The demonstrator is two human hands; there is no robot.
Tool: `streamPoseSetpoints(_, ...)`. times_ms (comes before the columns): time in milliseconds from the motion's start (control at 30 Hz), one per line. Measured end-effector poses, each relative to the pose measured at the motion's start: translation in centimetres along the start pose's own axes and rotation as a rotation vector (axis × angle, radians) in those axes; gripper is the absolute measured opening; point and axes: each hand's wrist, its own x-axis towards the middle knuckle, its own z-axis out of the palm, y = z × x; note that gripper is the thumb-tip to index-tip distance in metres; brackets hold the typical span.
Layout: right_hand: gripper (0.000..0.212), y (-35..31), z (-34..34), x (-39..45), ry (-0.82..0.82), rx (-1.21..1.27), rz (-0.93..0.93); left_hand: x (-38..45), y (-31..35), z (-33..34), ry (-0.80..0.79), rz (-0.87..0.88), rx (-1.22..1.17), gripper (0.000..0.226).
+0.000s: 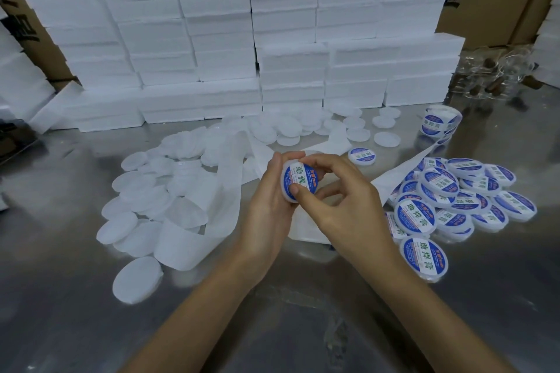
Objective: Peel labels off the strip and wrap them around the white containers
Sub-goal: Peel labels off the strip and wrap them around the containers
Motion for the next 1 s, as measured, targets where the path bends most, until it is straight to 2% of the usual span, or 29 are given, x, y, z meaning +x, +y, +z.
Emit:
streamPoseSetpoints(133,0.036,0.2,0.1,-0.3,0.044,-0.148,-0.064,0.1,0.2,-0.1,0.0,-0.012,-0.051,0.052)
streamPoseSetpoints(200,0.045,0.3,0.2,-0.4,0.045,-0.244,-0.096,0.1,0.6,0.0,0.022,-0.03,-0.098,0.056)
streamPoseSetpoints(267,0.072,0.4,0.2,-0.2,0.036,-0.313,-0.086,0.1,0.9,0.0,0.029,-0.079,-0.172,0.059)
streamPoseSetpoints(333,0.095,0.5,-0.2,0.1,0.04,-0.3,0.004,0.1,0.9,-0.1,0.031,-0.129,-0.249,0.06)
streamPoseSetpoints(367,0.094,0.6,-0.3,0.1,0.047,-0.303,0.043,0.1,0.9,-0.1,0.029,-0.141,-0.271,0.061)
streamPoseSetpoints(467,0.061,0.9,0.0,-0.4,0.04,-0.406,0.057,-0.1,0.7,0.2,-0.035,-0.162,-0.265,0.059)
streamPoseSetpoints(500,0.057,0.9,0.1,-0.5,0.025,-0.433,0.051,-0.2,0.5,0.3,-0.065,-0.173,-0.262,0.059)
streamPoseSetpoints(700,0.063,1.5,-0.2,-0.1,0.041,-0.503,0.022,-0.3,0.0,0.3,-0.147,-0.234,-0.237,0.067)
streamPoseSetpoints(867,0.062,2.1,-0.4,0.1,0.047,-0.444,-0.021,0.0,-0.4,0.2,-0.148,-0.195,-0.161,0.058)
streamPoseSetpoints(933,0.065,2.1,-0.3,0.1,0.048,-0.43,-0.017,0.1,-0.6,0.2,-0.107,-0.143,-0.02,0.044)
streamPoseSetpoints(1000,0.066,2.0,-0.2,0.1,0.055,-0.391,0.013,0.1,-0.9,0.2,-0.054,-0.064,0.274,0.029)
